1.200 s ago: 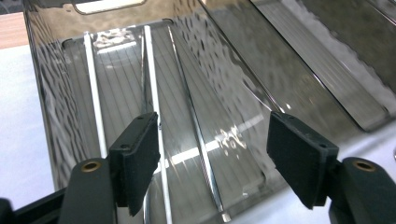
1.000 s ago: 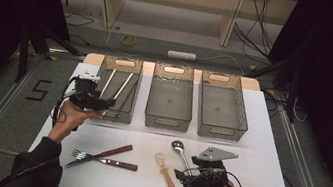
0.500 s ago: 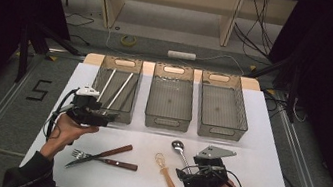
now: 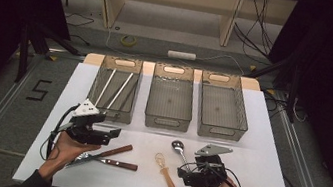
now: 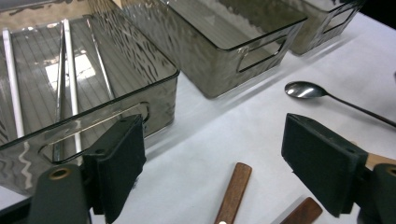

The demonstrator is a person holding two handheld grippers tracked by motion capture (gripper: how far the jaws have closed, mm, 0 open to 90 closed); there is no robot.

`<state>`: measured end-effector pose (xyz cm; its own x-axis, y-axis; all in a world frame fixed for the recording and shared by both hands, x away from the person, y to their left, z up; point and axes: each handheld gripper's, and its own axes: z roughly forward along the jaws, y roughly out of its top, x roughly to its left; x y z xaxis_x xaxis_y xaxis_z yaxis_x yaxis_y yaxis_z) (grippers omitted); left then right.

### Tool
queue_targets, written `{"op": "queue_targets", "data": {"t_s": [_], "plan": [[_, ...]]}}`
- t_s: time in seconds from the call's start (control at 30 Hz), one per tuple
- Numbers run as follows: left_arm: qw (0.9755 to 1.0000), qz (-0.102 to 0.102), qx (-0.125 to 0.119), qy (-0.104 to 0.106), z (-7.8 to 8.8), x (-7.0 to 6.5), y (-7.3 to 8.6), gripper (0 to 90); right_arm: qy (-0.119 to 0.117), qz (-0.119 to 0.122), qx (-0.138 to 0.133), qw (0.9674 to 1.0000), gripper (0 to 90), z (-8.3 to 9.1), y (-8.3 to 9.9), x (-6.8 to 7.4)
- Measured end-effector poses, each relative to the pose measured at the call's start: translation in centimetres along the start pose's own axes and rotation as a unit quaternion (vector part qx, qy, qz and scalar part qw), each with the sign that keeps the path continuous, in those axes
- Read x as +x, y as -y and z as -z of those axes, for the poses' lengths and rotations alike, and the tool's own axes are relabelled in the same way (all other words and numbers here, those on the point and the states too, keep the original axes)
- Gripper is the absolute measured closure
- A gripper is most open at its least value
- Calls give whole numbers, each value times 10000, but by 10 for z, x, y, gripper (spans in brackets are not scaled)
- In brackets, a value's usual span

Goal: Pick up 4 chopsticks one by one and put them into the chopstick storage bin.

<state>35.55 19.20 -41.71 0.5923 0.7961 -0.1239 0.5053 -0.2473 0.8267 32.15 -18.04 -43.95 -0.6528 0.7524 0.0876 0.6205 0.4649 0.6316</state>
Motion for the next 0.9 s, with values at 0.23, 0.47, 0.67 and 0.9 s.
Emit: {"op": "queue_targets", "data": {"t_s": [0.23,0.47,0.67,0.9], "plan": [[9997,20,-229,27,10,-7,9,204,83,-37,127,9999,305,-4,-2,-6],[9997,34,-232,81,14,-11,18,192,89,-33,338,9994,340,-10,-4,-9],[9997,-21,-226,111,15,-17,21,179,44,-27,555,9984,386,-16,-5,-11],[9996,-100,-226,112,18,-22,23,177,-4,38,658,9978,460,-21,-7,-13]]}}
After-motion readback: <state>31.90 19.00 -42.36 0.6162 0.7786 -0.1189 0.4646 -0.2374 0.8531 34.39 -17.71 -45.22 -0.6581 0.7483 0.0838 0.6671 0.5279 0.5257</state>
